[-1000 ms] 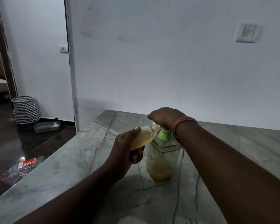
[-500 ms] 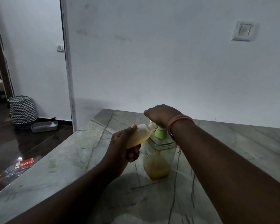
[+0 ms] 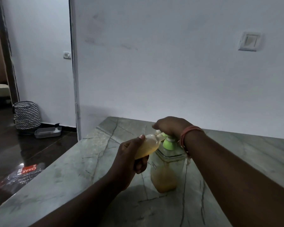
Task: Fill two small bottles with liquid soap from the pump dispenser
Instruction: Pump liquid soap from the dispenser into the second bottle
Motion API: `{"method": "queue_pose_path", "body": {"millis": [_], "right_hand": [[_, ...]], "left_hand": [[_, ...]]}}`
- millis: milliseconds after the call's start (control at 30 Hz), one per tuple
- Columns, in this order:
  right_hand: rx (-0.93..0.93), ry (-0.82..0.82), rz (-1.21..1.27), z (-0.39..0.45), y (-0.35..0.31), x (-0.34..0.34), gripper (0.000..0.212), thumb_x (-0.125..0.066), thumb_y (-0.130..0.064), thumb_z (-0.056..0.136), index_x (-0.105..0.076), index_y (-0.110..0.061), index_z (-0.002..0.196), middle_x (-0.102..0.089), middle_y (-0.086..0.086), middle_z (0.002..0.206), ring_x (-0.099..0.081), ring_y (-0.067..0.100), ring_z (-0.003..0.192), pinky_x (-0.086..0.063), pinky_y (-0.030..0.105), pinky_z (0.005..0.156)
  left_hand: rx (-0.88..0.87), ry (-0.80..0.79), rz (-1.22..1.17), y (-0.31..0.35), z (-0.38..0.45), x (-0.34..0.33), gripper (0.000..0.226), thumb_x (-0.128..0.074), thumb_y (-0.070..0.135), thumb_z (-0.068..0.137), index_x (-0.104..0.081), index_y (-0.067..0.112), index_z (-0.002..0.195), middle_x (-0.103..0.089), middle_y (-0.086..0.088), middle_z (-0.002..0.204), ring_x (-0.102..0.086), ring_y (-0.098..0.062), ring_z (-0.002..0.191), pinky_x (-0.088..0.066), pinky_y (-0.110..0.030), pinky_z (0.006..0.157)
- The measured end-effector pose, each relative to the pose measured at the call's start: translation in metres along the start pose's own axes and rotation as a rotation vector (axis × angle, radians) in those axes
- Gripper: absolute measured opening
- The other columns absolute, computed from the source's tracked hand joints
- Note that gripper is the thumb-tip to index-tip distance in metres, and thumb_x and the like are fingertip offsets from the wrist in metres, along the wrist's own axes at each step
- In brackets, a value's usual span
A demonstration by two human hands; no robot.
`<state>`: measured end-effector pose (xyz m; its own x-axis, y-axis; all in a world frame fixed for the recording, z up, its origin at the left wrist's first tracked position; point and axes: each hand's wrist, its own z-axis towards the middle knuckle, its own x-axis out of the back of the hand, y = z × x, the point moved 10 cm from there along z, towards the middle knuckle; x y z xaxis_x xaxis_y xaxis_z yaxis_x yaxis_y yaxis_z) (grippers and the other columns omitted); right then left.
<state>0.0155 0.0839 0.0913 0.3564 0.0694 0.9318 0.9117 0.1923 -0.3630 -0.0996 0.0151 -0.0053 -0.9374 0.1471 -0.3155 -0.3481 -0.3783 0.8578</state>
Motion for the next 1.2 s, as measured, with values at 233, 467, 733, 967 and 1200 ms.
{"method": "queue_pose_path", "body": {"millis": [233, 467, 733, 967, 1200], "right_hand": [[-0.029, 0.015, -0.058, -0.009, 0.000, 0.004, 0.040, -0.039, -0.043, 0.097, -0.060, -0.016, 0.118, -0.055, 0.010, 0.132, -0.053, 0.023, 0.101, -0.038, 0.029, 0.080], [-0.025, 0.053, 0.043, -0.009, 0.001, 0.007, 0.064, -0.019, -0.055, 0.098, -0.052, -0.013, 0.133, -0.063, 0.011, 0.112, -0.057, 0.023, 0.087, -0.037, 0.026, 0.070], [-0.017, 0.035, -0.040, -0.008, -0.002, 0.005, 0.061, -0.020, -0.051, 0.100, -0.049, -0.012, 0.136, -0.046, 0.014, 0.142, -0.051, 0.027, 0.113, -0.036, 0.033, 0.094], [0.016, 0.123, -0.014, -0.001, -0.003, 0.010, 0.064, -0.030, -0.059, 0.094, -0.059, -0.011, 0.123, -0.059, 0.012, 0.126, -0.056, 0.027, 0.105, -0.038, 0.032, 0.080], [-0.019, 0.087, 0.047, -0.002, 0.005, 0.006, 0.042, -0.035, -0.045, 0.095, -0.063, -0.013, 0.099, -0.052, 0.003, 0.072, -0.048, 0.017, 0.061, -0.029, 0.025, 0.051]], "left_hand": [[-0.009, 0.004, 0.032, 0.007, -0.005, -0.005, 0.041, -0.065, 0.050, 0.094, -0.077, 0.013, 0.081, -0.049, -0.014, 0.056, -0.038, -0.016, 0.040, -0.034, -0.023, 0.043], [0.003, -0.005, 0.005, 0.002, -0.003, -0.004, 0.040, -0.068, 0.050, 0.091, -0.078, 0.012, 0.085, -0.050, -0.010, 0.054, -0.040, -0.014, 0.040, -0.035, -0.023, 0.042], [-0.005, -0.007, 0.009, 0.006, -0.003, -0.006, 0.046, -0.069, 0.052, 0.090, -0.075, 0.006, 0.088, -0.050, -0.009, 0.054, -0.038, -0.015, 0.040, -0.033, -0.023, 0.043], [0.017, -0.001, 0.004, -0.002, -0.002, -0.001, 0.044, -0.071, 0.054, 0.085, -0.078, 0.011, 0.089, -0.052, -0.006, 0.055, -0.040, -0.013, 0.041, -0.034, -0.023, 0.042], [-0.006, -0.059, 0.006, -0.002, 0.001, -0.008, 0.041, -0.071, 0.053, 0.091, -0.076, 0.013, 0.082, -0.051, -0.007, 0.054, -0.038, -0.013, 0.039, -0.032, -0.022, 0.043]]}}
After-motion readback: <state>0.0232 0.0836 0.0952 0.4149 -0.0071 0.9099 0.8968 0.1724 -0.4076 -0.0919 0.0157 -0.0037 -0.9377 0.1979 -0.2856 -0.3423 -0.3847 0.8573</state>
